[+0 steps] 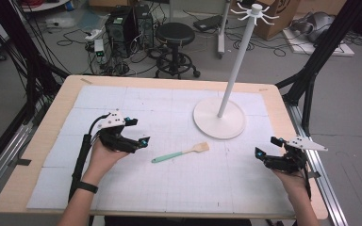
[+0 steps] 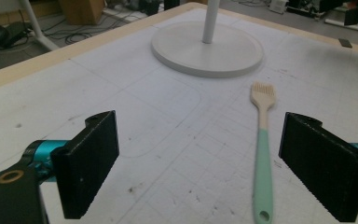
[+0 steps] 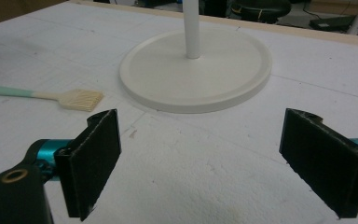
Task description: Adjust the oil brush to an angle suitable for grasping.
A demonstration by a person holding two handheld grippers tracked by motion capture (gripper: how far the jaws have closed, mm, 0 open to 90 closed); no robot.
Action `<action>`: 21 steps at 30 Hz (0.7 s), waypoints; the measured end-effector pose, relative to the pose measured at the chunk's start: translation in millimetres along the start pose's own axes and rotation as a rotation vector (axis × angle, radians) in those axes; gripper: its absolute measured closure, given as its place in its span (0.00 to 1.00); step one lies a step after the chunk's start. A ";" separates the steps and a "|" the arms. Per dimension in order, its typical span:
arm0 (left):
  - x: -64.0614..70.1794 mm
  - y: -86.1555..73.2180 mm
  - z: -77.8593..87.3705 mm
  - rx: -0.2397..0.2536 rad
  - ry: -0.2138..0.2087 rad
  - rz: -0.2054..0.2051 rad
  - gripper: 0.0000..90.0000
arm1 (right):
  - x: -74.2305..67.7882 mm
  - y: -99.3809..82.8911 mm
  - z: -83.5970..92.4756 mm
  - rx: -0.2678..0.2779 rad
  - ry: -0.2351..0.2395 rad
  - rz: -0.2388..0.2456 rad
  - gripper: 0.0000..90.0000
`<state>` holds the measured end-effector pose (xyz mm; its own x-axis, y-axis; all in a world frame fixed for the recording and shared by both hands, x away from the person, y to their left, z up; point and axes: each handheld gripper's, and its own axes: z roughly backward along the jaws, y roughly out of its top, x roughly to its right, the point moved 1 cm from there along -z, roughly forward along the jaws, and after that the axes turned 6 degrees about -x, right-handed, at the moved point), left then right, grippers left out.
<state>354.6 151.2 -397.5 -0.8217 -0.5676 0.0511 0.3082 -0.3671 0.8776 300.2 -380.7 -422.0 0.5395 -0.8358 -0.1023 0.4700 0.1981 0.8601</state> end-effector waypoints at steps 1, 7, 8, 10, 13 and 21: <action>0.0 0.0 0.0 0.000 0.000 0.000 0.14 | 0.0 0.0 0.0 0.000 0.000 0.000 0.13; 7.8 4.7 -18.4 -0.022 -0.036 -0.007 0.14 | -0.1 0.1 -0.2 0.000 0.001 0.001 0.13; 10.7 5.8 -24.4 -0.036 -0.044 -0.012 0.14 | 0.2 0.0 -0.5 0.001 -0.001 0.003 0.13; 13.0 6.9 -29.5 -0.045 -0.052 -0.014 0.14 | 0.3 -0.1 -0.8 -0.001 -0.002 0.003 0.13; 15.7 8.6 -35.7 -0.051 -0.062 -0.016 0.14 | 0.3 -0.1 -0.9 0.001 -0.002 0.004 0.13; 26.7 10.0 -58.9 -0.100 -0.098 -0.035 0.14 | 0.5 0.0 -0.8 0.003 -0.002 0.003 0.13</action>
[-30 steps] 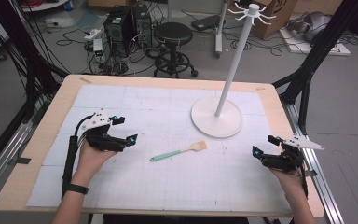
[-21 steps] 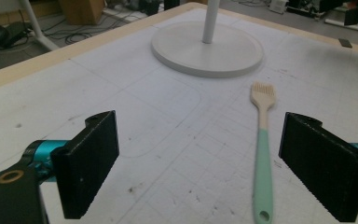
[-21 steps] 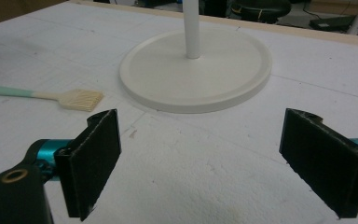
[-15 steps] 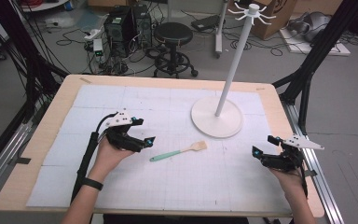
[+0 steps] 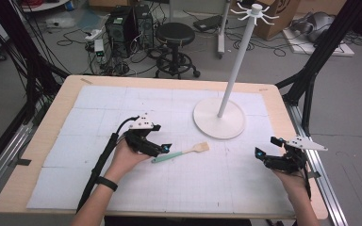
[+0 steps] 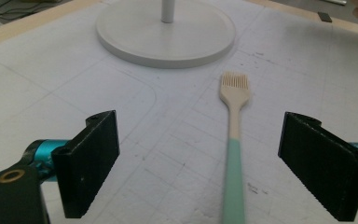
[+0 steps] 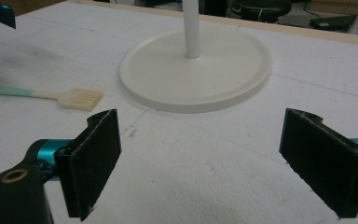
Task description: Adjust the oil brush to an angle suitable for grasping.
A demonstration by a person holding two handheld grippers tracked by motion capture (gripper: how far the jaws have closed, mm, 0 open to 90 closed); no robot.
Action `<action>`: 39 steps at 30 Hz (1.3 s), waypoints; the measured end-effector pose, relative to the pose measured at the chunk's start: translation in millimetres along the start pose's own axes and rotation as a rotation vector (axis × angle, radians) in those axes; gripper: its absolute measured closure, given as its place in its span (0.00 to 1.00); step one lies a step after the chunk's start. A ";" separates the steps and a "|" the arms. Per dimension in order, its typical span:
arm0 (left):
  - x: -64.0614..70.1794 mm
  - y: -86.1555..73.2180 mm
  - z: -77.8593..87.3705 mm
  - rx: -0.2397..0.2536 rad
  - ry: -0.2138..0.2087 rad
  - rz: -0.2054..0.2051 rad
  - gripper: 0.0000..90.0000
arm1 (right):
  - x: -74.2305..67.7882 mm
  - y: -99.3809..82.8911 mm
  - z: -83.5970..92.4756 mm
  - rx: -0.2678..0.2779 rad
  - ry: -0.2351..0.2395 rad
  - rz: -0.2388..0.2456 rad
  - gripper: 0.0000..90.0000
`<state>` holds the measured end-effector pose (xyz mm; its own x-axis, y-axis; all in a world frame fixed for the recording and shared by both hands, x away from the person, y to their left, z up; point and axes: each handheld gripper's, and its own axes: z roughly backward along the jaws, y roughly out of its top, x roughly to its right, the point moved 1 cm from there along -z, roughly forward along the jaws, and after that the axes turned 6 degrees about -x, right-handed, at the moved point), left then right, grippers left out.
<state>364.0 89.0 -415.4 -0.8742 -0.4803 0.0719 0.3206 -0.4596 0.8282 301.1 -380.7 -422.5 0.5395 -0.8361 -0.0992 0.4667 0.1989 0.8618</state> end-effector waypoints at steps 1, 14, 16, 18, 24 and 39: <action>2.6 0.1 -5.3 -0.010 -0.007 -0.001 0.15 | 0.0 0.0 0.0 0.000 0.000 0.000 0.13; 19.0 -3.2 -40.3 -0.112 -0.024 -0.019 0.25 | -0.4 -0.2 -0.1 -0.008 0.000 -0.002 0.13; 21.0 -3.0 -44.1 -0.115 -0.030 -0.016 0.29 | -0.4 -0.3 -0.2 -0.011 0.000 -0.002 0.13; 22.0 -2.7 -46.0 -0.119 -0.030 -0.021 0.32 | -0.4 -0.3 -0.1 -0.011 0.001 -0.003 0.13; 26.7 -1.5 -58.8 -0.151 -0.025 -0.028 0.40 | -0.7 -0.3 -0.4 -0.012 0.002 -0.003 0.13; 37.1 4.1 -76.0 -0.209 0.025 -0.058 0.72 | -0.3 -0.4 -0.1 -0.012 0.005 -0.002 0.13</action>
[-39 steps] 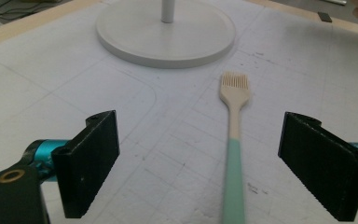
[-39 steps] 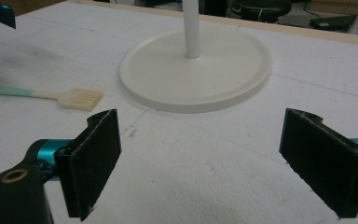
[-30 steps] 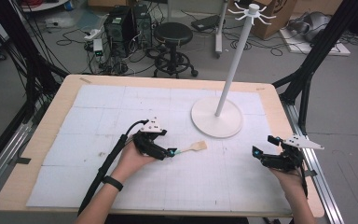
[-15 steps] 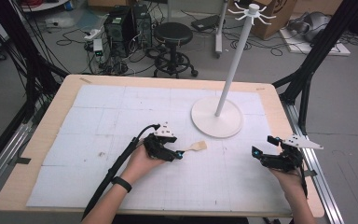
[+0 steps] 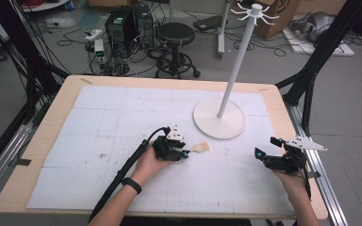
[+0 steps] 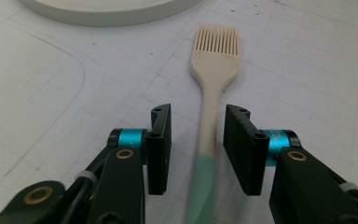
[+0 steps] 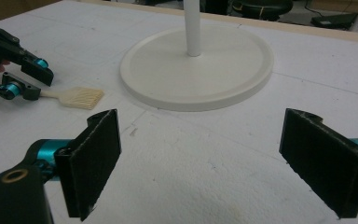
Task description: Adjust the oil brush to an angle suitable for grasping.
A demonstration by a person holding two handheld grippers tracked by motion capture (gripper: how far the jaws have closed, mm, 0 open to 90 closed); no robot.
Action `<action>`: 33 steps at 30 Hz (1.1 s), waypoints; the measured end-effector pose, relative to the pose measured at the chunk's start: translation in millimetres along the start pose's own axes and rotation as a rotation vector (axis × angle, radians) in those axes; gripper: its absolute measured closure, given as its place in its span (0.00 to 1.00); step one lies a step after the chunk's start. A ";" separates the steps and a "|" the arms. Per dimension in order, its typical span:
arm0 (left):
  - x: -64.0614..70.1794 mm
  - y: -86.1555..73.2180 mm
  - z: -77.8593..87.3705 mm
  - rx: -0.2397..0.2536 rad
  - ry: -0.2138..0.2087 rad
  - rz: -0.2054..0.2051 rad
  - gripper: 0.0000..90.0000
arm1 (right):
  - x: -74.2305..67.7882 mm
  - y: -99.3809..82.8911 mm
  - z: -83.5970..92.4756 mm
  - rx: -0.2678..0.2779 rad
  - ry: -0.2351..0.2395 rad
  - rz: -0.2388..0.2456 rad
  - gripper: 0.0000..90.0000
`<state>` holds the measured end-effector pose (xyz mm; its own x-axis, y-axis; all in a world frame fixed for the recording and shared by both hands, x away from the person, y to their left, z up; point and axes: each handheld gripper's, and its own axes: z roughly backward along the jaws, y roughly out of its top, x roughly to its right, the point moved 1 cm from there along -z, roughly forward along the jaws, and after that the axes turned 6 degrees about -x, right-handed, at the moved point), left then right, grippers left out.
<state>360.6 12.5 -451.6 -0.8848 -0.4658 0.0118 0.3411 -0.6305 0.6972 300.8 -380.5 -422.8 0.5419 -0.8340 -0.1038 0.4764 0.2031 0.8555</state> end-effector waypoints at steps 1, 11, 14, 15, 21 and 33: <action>-0.3 0.2 0.7 -0.006 0.001 0.003 0.75 | -0.1 0.0 0.0 0.001 0.000 -0.001 0.13; 1.8 -0.2 0.3 -0.005 -0.021 0.009 0.90 | -0.6 0.3 0.3 0.002 -0.001 -0.001 0.13; 2.7 0.0 0.3 -0.005 -0.019 0.007 0.90 | -0.4 0.6 0.6 0.005 -0.001 0.001 0.13; 2.7 0.0 0.3 -0.005 -0.019 0.007 0.90 | -0.4 0.6 0.6 0.005 -0.001 0.001 0.13; 6.7 2.4 1.9 -0.002 -0.024 -0.046 0.91 | -0.5 0.7 0.6 0.006 0.001 -0.003 0.13; 25.7 20.1 -2.7 0.068 -0.115 -0.110 0.91 | -0.3 2.2 3.4 0.014 -0.001 -0.007 0.13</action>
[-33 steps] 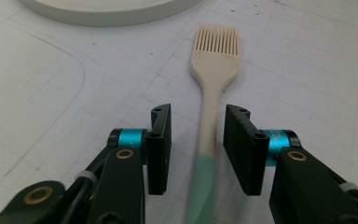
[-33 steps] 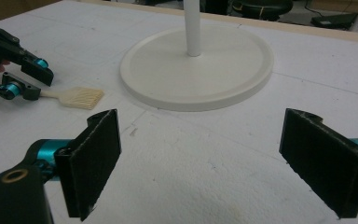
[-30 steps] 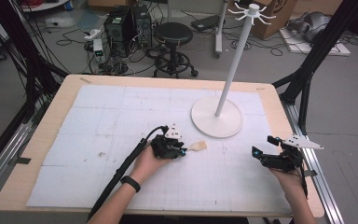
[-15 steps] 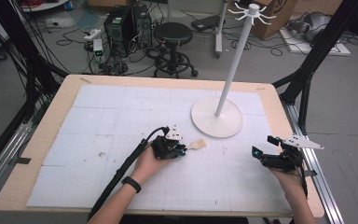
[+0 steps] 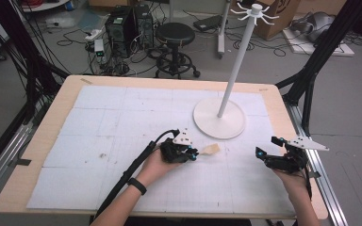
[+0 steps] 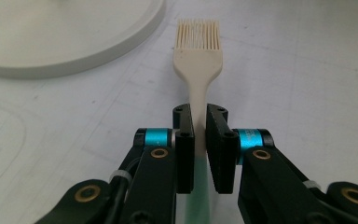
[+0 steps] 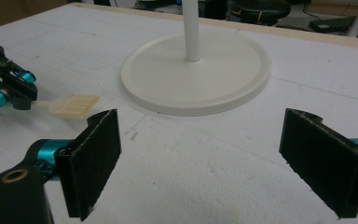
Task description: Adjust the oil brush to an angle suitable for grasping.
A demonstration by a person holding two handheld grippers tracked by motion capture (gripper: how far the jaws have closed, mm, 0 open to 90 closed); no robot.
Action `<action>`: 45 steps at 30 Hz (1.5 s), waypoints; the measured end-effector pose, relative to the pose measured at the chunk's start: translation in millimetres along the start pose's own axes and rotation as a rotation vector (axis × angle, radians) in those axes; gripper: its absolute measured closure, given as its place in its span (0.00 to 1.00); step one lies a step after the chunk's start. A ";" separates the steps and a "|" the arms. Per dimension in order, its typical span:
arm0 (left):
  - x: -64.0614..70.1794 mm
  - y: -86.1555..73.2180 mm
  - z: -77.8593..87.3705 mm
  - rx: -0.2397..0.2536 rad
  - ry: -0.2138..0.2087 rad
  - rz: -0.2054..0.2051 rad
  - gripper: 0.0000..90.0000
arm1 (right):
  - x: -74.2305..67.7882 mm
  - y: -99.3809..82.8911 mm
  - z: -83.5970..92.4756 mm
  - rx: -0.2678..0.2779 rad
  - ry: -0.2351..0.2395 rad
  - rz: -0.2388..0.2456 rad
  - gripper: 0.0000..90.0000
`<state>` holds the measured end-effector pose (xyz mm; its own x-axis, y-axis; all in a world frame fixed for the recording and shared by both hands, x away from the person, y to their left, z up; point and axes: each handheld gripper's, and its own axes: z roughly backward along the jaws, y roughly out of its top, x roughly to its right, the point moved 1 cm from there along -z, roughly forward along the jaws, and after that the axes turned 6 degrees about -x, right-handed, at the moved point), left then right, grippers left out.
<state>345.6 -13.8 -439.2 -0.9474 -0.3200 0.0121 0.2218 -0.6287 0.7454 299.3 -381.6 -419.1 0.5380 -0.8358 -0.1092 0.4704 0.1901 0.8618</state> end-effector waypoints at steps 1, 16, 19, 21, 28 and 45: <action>3.5 4.0 -3.2 0.003 -0.014 -0.013 0.91 | 0.7 0.1 0.7 0.004 -0.003 0.003 0.13; 40.4 29.3 -45.6 -0.054 -0.183 -0.153 0.91 | 3.4 -2.1 7.3 0.012 -0.010 -0.003 0.13; 41.0 27.7 -48.6 -0.068 -0.192 -0.152 0.91 | 3.3 -2.2 7.6 0.014 -0.010 -0.003 0.13; 39.7 26.7 -49.1 -0.073 -0.196 -0.138 0.90 | 3.1 -2.3 7.4 0.013 -0.010 -0.003 0.13; 35.6 31.8 -36.7 -0.005 -0.183 -0.099 0.56 | 1.7 -2.4 4.9 0.006 -0.004 0.002 0.13; -1.2 2.6 70.3 0.275 0.004 0.075 0.34 | -3.9 -0.3 -4.3 -0.008 0.016 0.022 0.13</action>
<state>331.0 34.8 -390.4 -0.9297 -0.3613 0.0714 0.2194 -0.3876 0.8953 300.1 -376.2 -421.1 0.5596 -0.8230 -0.0981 0.4634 0.2125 0.8603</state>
